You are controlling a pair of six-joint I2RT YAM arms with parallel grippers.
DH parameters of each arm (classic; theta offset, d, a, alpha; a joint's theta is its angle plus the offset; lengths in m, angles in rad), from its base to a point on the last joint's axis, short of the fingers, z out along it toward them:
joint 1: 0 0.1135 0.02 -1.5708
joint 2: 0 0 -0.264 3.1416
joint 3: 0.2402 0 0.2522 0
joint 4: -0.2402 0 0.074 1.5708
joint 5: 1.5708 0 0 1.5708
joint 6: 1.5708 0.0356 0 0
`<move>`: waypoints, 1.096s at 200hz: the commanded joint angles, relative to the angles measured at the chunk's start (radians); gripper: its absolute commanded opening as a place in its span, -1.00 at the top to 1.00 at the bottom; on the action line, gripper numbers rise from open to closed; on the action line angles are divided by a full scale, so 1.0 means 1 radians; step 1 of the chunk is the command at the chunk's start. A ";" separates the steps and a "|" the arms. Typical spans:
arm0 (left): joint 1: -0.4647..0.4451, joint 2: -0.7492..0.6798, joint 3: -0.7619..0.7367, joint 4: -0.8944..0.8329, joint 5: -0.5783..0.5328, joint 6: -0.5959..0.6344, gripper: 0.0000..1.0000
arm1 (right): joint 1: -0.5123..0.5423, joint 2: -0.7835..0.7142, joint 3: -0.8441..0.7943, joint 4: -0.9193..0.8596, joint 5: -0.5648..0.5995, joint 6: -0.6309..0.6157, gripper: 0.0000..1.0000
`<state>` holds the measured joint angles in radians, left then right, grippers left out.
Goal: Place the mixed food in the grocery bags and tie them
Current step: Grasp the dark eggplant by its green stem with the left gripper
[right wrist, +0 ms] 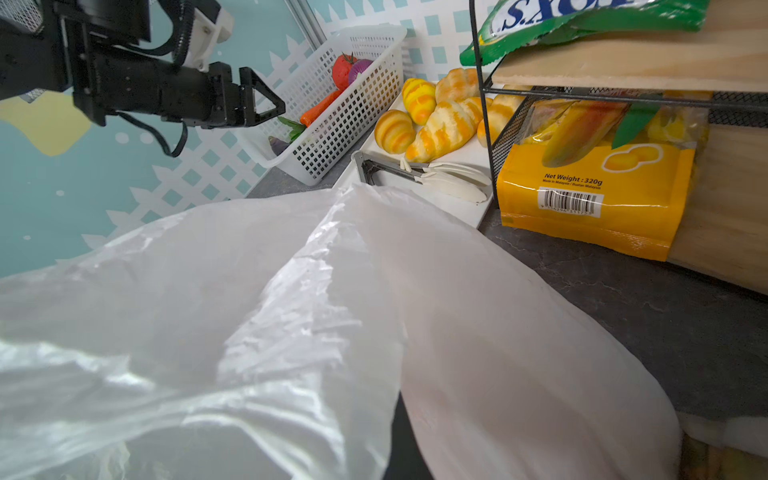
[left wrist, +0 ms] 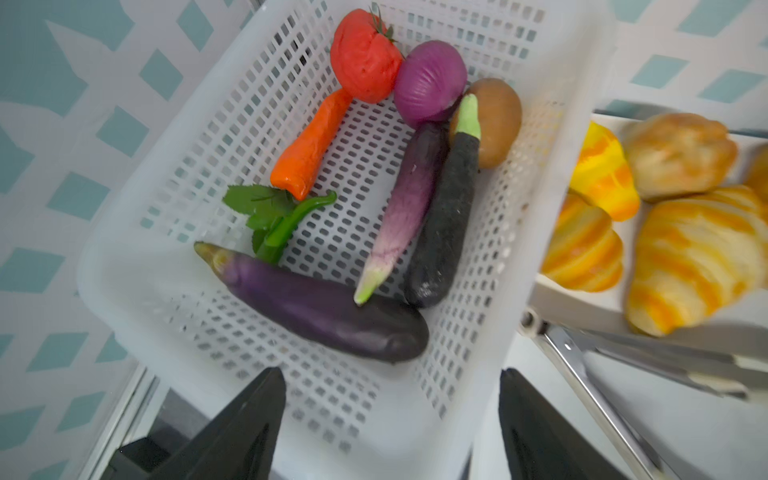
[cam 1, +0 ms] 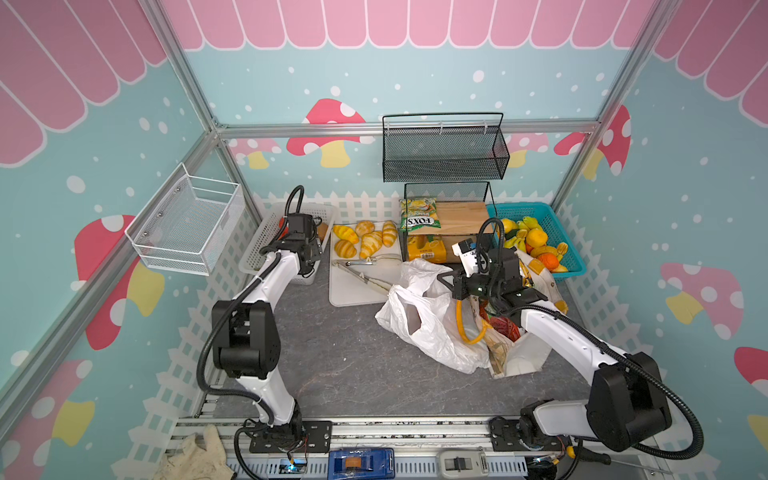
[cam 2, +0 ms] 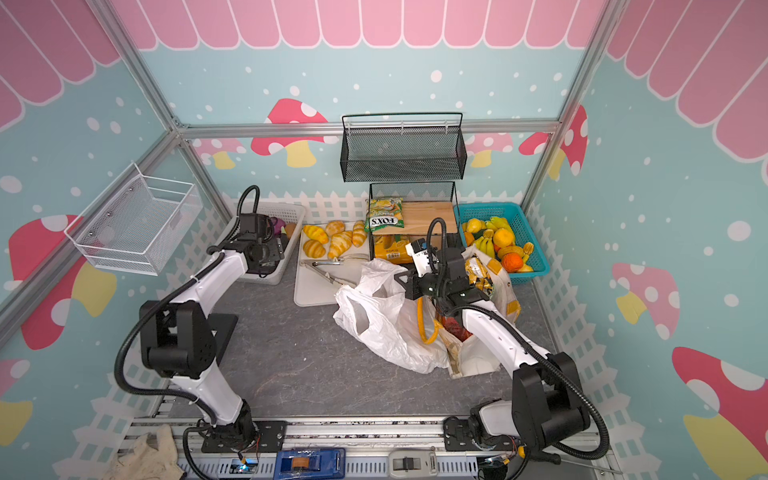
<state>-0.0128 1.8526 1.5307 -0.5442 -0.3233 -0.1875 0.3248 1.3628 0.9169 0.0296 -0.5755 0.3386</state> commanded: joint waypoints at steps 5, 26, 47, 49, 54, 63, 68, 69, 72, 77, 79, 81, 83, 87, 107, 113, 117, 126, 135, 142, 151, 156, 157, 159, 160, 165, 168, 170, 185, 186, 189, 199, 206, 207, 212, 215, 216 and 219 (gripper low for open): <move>0.031 0.124 0.149 -0.113 -0.037 0.075 -0.58 | -0.007 0.014 0.012 0.021 -0.007 -0.032 0.97; 0.054 0.224 0.272 -0.170 0.057 0.069 -0.52 | -0.009 0.021 0.012 0.019 0.004 -0.036 0.97; 0.067 0.301 0.383 -0.211 0.153 0.054 -0.51 | -0.010 0.033 0.015 0.018 0.002 -0.036 0.97; 0.067 0.308 0.392 -0.213 0.163 0.053 -0.51 | -0.010 0.034 0.016 0.019 0.002 -0.036 0.97; 0.068 0.321 0.409 -0.216 0.182 0.049 -0.51 | -0.010 0.034 0.016 0.018 0.003 -0.036 0.97; 0.071 0.342 0.440 -0.216 0.215 0.037 -0.51 | -0.010 0.037 0.016 0.016 0.005 -0.038 0.97; 0.073 0.352 0.456 -0.215 0.232 0.030 -0.50 | -0.010 0.038 0.016 0.015 0.008 -0.038 0.97; 0.072 0.354 0.460 -0.215 0.236 0.029 -0.49 | -0.010 0.039 0.016 0.016 0.009 -0.038 0.97; 0.074 0.362 0.473 -0.215 0.246 0.027 -0.49 | -0.010 0.039 0.017 0.015 0.009 -0.038 0.97; 0.073 0.378 0.495 -0.216 0.261 0.022 -0.47 | -0.010 0.041 0.017 0.015 0.010 -0.038 0.97; 0.075 0.384 0.505 -0.217 0.263 0.020 -0.46 | -0.010 0.041 0.018 0.014 0.011 -0.037 0.97; 0.075 0.390 0.515 -0.217 0.266 0.017 -0.45 | -0.010 0.041 0.018 0.014 0.011 -0.036 0.97; 0.076 0.397 0.521 -0.219 0.270 0.015 -0.44 | -0.010 0.043 0.019 0.013 0.011 -0.036 0.97; 0.075 0.410 0.544 -0.221 0.275 0.011 -0.41 | -0.010 0.043 0.020 0.012 0.011 -0.036 0.97; 0.077 0.483 0.646 -0.252 0.273 0.000 -0.30 | -0.010 0.042 0.022 0.005 0.011 -0.035 0.97; 0.077 0.502 0.673 -0.256 0.269 -0.004 -0.26 | -0.010 0.039 0.023 0.002 0.015 -0.035 0.97; 0.076 0.514 0.688 -0.259 0.269 -0.005 -0.25 | -0.010 0.038 0.022 0.001 0.016 -0.035 0.97; 0.076 0.540 0.729 -0.261 0.267 -0.008 -0.20 | -0.010 0.036 0.022 -0.002 0.019 -0.036 0.97; 0.077 0.571 0.769 -0.265 0.271 -0.012 -0.16 | -0.010 0.035 0.024 -0.006 0.023 -0.036 0.97; 0.077 0.595 0.811 -0.274 0.273 -0.016 -0.13 | -0.010 0.035 0.025 -0.009 0.023 -0.036 0.97; 0.076 0.625 0.859 -0.280 0.279 -0.020 -0.11 | -0.010 0.036 0.027 -0.010 0.023 -0.036 0.97; 0.077 0.643 0.884 -0.281 0.281 -0.023 -0.09 | -0.010 0.039 0.027 -0.010 0.022 -0.035 0.97; 0.077 0.646 0.889 -0.281 0.281 -0.023 -0.09 | -0.010 0.039 0.027 -0.009 0.022 -0.035 0.97; 0.078 0.653 0.899 -0.282 0.282 -0.025 -0.08 | -0.011 0.040 0.027 -0.009 0.022 -0.034 0.97; 0.079 0.657 0.901 -0.281 0.284 -0.026 -0.08 | -0.011 0.039 0.027 -0.010 0.022 -0.033 0.97; 0.078 0.675 0.929 -0.283 0.289 -0.030 -0.06 | -0.010 0.042 0.029 -0.011 0.021 -0.033 0.97; 0.079 0.685 0.945 -0.286 0.290 -0.032 -0.04 | -0.010 0.042 0.029 -0.012 0.019 -0.033 0.97; 0.081 0.693 0.956 -0.286 0.289 -0.035 -0.04 | -0.010 0.041 0.030 -0.013 0.019 -0.033 0.97; 0.083 0.740 1.019 -0.289 0.294 -0.048 0.00 | -0.010 0.041 0.029 -0.016 0.022 -0.033 0.97; 0.083 0.742 1.024 -0.288 0.295 -0.049 0.00 | -0.010 0.040 0.029 -0.016 0.022 -0.033 0.97; 0.083 0.749 1.035 -0.289 0.297 -0.052 0.00 | -0.010 0.039 0.028 -0.019 0.023 -0.033 0.97; 0.088 0.775 1.067 -0.289 0.308 -0.059 0.02 | -0.010 0.037 0.027 -0.023 0.028 -0.036 0.97; 0.088 0.787 1.083 -0.288 0.310 -0.063 0.04 | -0.010 0.037 0.027 -0.025 0.031 -0.036 0.97; 0.089 0.789 1.085 -0.288 0.311 -0.063 0.04 | -0.010 0.037 0.027 -0.025 0.030 -0.036 0.97; 0.089 0.798 1.095 -0.288 0.310 -0.064 0.04 | -0.010 0.038 0.028 -0.026 0.032 -0.036 0.97; 0.090 0.803 1.101 -0.287 0.310 -0.064 0.05 | -0.010 0.037 0.027 -0.027 0.032 -0.036 0.97; 0.090 0.804 1.102 -0.288 0.309 -0.064 0.05 | -0.011 0.037 0.027 -0.028 0.033 -0.037 0.97; 0.090 0.809 1.107 -0.288 0.306 -0.063 0.05 | -0.010 0.037 0.028 -0.029 0.033 -0.038 0.97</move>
<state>0.0605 2.6179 2.5767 -0.8066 -0.0330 -0.2295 0.3195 1.3918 0.9253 0.0235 -0.5598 0.3218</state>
